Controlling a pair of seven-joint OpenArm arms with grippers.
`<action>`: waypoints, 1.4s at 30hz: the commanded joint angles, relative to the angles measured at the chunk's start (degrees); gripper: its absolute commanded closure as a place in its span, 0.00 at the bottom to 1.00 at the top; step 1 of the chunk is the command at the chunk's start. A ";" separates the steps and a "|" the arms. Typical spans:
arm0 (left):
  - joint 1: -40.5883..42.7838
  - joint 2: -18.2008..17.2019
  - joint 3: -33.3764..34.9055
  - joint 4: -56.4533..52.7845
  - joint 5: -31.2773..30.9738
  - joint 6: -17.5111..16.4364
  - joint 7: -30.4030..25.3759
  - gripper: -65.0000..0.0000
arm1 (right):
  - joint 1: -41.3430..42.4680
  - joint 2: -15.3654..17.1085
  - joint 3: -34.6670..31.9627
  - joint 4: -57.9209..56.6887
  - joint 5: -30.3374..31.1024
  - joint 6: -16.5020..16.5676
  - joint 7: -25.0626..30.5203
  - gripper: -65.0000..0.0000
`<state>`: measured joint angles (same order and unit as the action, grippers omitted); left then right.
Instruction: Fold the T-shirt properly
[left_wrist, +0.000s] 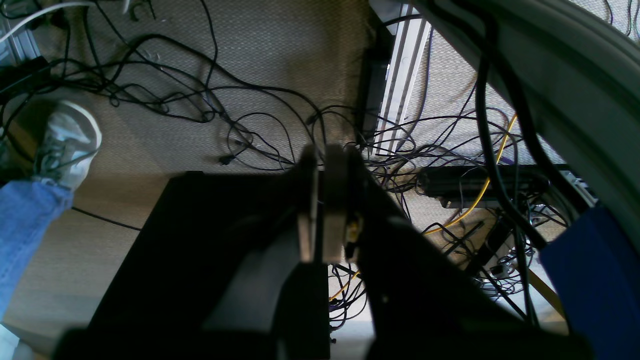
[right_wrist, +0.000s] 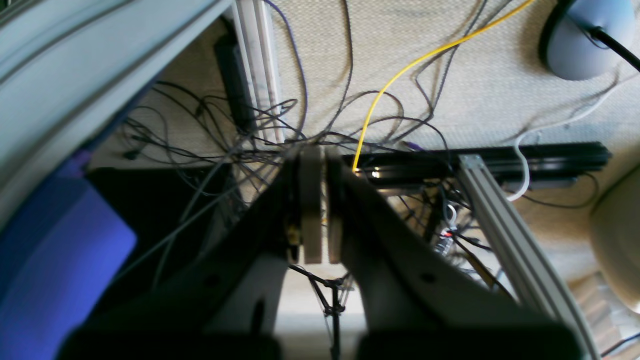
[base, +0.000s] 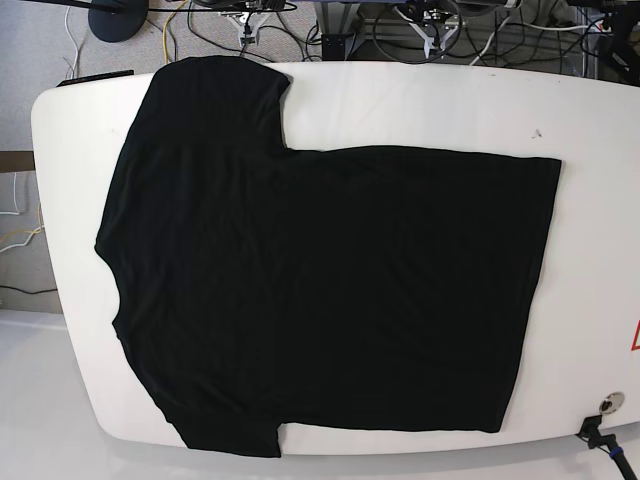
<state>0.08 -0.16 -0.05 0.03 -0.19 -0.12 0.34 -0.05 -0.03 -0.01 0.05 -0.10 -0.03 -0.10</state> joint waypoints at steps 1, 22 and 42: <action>-0.07 0.08 0.32 0.95 -0.10 0.22 -0.14 1.00 | -0.17 -0.07 0.00 0.45 -0.19 0.64 0.47 0.99; -0.38 0.01 0.45 0.16 0.05 0.16 0.11 1.00 | -0.76 -0.01 0.30 0.76 -0.10 0.38 0.30 1.00; -0.46 -0.16 0.60 0.97 -0.58 -0.99 -0.26 1.00 | -0.67 -0.02 0.31 0.68 -0.05 1.12 0.16 0.99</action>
<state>-0.34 -0.21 0.38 1.06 -0.91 -0.91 0.14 -0.69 -0.14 0.27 0.71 -0.12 1.04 0.21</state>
